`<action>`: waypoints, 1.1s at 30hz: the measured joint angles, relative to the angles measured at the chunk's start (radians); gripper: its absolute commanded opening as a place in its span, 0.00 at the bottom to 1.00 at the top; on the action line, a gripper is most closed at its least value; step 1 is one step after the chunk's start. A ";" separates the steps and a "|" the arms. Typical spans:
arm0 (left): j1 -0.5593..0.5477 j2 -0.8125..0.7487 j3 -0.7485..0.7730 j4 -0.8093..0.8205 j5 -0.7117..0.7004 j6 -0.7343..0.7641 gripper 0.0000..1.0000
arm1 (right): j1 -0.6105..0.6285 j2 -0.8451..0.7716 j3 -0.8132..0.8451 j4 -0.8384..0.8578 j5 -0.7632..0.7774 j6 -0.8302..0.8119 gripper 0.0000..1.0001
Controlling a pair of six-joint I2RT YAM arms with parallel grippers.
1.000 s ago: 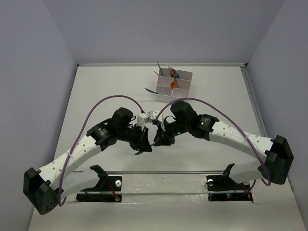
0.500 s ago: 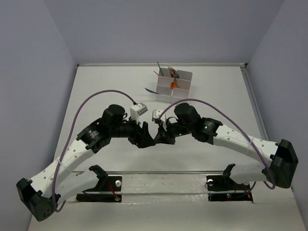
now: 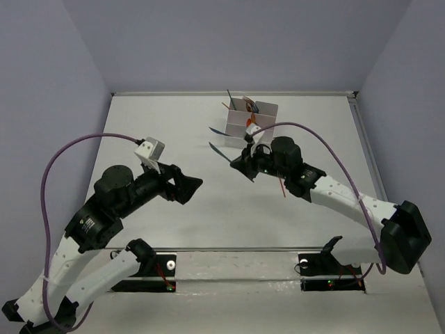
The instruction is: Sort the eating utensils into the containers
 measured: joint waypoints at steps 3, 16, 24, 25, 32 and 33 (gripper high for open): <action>0.000 -0.052 -0.025 0.029 -0.094 -0.020 0.99 | -0.054 0.043 0.002 0.137 0.064 0.048 0.07; 0.000 -0.129 -0.296 0.168 -0.338 -0.045 0.99 | -0.148 0.587 0.235 0.790 0.357 0.138 0.07; 0.007 -0.181 -0.297 0.208 -0.355 -0.037 0.99 | -0.186 0.820 0.428 0.941 0.484 0.109 0.07; 0.010 -0.175 -0.297 0.210 -0.354 -0.036 0.99 | -0.186 0.832 0.430 0.957 0.491 0.104 0.07; 0.056 -0.124 -0.297 0.218 -0.317 -0.025 0.99 | -0.186 0.928 0.430 1.057 0.556 0.074 0.07; 0.061 -0.122 -0.298 0.218 -0.313 -0.025 0.99 | -0.186 0.933 0.430 1.060 0.561 0.073 0.07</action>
